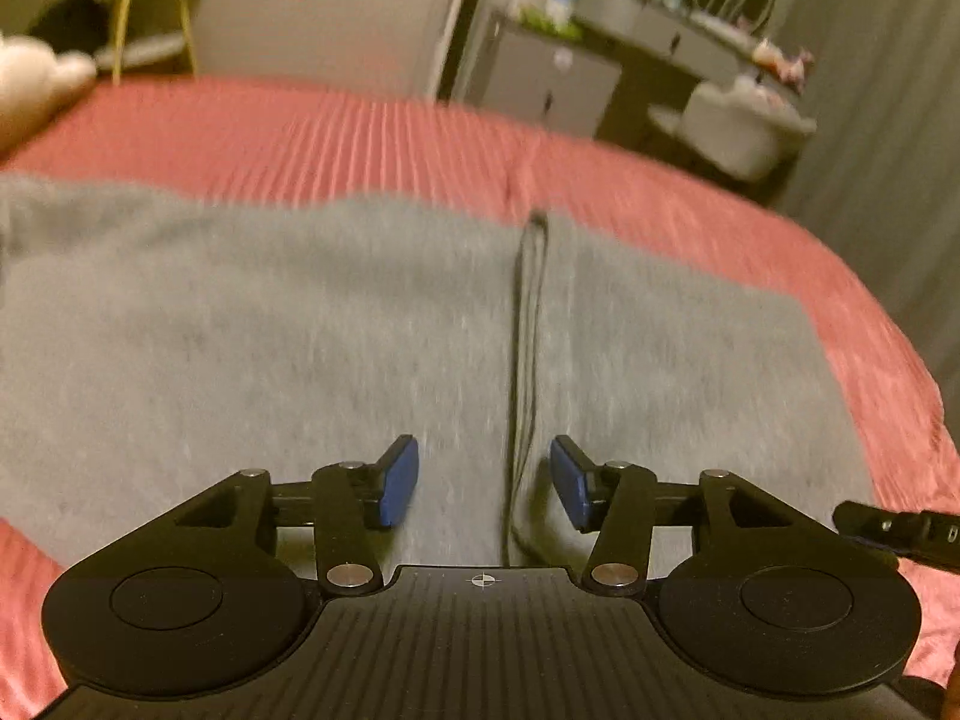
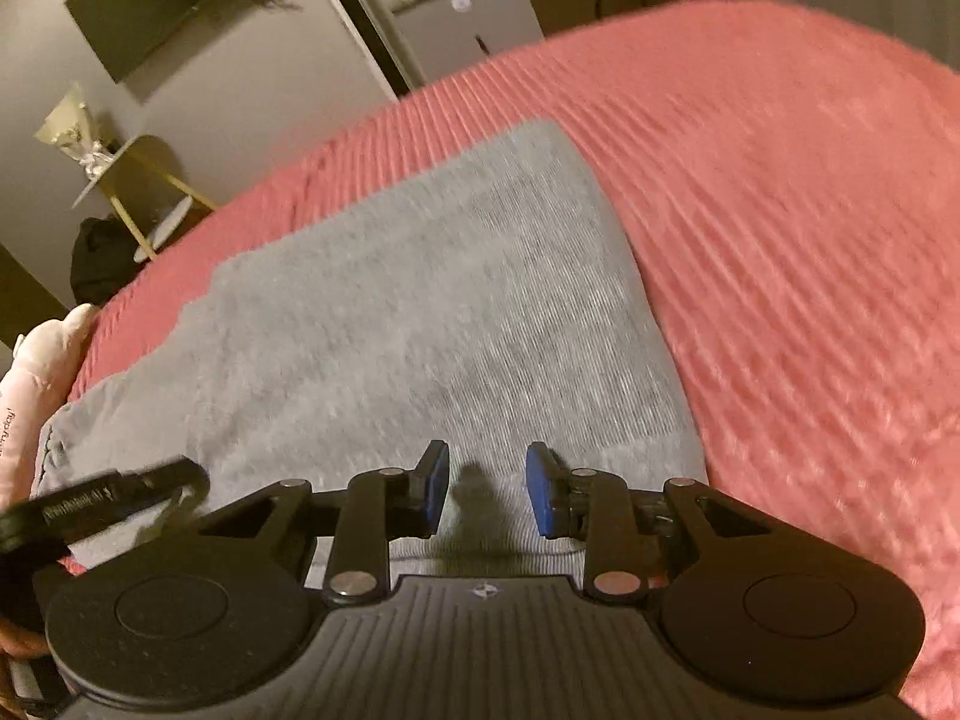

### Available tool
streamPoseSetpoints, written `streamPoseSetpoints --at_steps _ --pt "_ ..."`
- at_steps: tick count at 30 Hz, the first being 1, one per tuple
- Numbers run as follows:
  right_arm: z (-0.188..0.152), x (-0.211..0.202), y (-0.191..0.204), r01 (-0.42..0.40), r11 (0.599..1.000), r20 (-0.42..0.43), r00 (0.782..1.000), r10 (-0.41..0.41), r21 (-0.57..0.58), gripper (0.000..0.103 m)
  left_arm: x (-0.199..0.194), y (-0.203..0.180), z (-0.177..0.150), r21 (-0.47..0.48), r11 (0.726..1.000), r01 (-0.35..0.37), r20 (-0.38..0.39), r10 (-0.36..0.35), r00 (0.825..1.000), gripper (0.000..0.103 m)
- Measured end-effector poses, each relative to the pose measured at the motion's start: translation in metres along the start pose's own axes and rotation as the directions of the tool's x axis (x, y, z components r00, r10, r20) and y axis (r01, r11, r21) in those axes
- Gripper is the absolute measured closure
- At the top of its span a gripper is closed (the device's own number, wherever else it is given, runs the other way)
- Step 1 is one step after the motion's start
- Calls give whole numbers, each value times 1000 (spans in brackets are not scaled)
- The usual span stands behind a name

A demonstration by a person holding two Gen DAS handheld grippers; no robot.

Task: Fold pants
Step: 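Open both grippers and release the folded grey fabric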

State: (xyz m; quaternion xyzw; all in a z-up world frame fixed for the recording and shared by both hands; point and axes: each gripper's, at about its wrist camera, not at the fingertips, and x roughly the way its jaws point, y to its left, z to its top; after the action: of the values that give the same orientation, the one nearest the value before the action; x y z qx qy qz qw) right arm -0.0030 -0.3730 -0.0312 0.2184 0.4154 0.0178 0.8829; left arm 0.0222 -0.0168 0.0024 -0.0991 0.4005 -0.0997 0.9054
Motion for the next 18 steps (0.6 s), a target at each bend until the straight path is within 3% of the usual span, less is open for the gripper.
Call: streamPoseSetpoints --at_steps 4,8,11,15,16,18 --pt "13 -6 -1 -34 999 105 994 33 11 75 -9 -25 5 74 997 31 105 -39 994 44" --pt "23 20 22 22 992 103 995 -9 -124 75 12 -53 6 182 979 88 98 -107 989 39" --pt "27 52 34 35 982 38 999 -28 -188 75 43 -69 10 268 963 35 84 -60 995 42" --pt "36 61 49 50 961 132 991 -15 -271 75 64 -81 21 290 955 54 130 -96 987 38" --pt "41 65 49 42 964 147 989 -3 -263 75 73 -84 25 293 955 39 137 -82 987 34" --pt "51 77 43 31 969 167 986 11 -246 75 97 -84 33 282 959 20 118 -55 991 37"
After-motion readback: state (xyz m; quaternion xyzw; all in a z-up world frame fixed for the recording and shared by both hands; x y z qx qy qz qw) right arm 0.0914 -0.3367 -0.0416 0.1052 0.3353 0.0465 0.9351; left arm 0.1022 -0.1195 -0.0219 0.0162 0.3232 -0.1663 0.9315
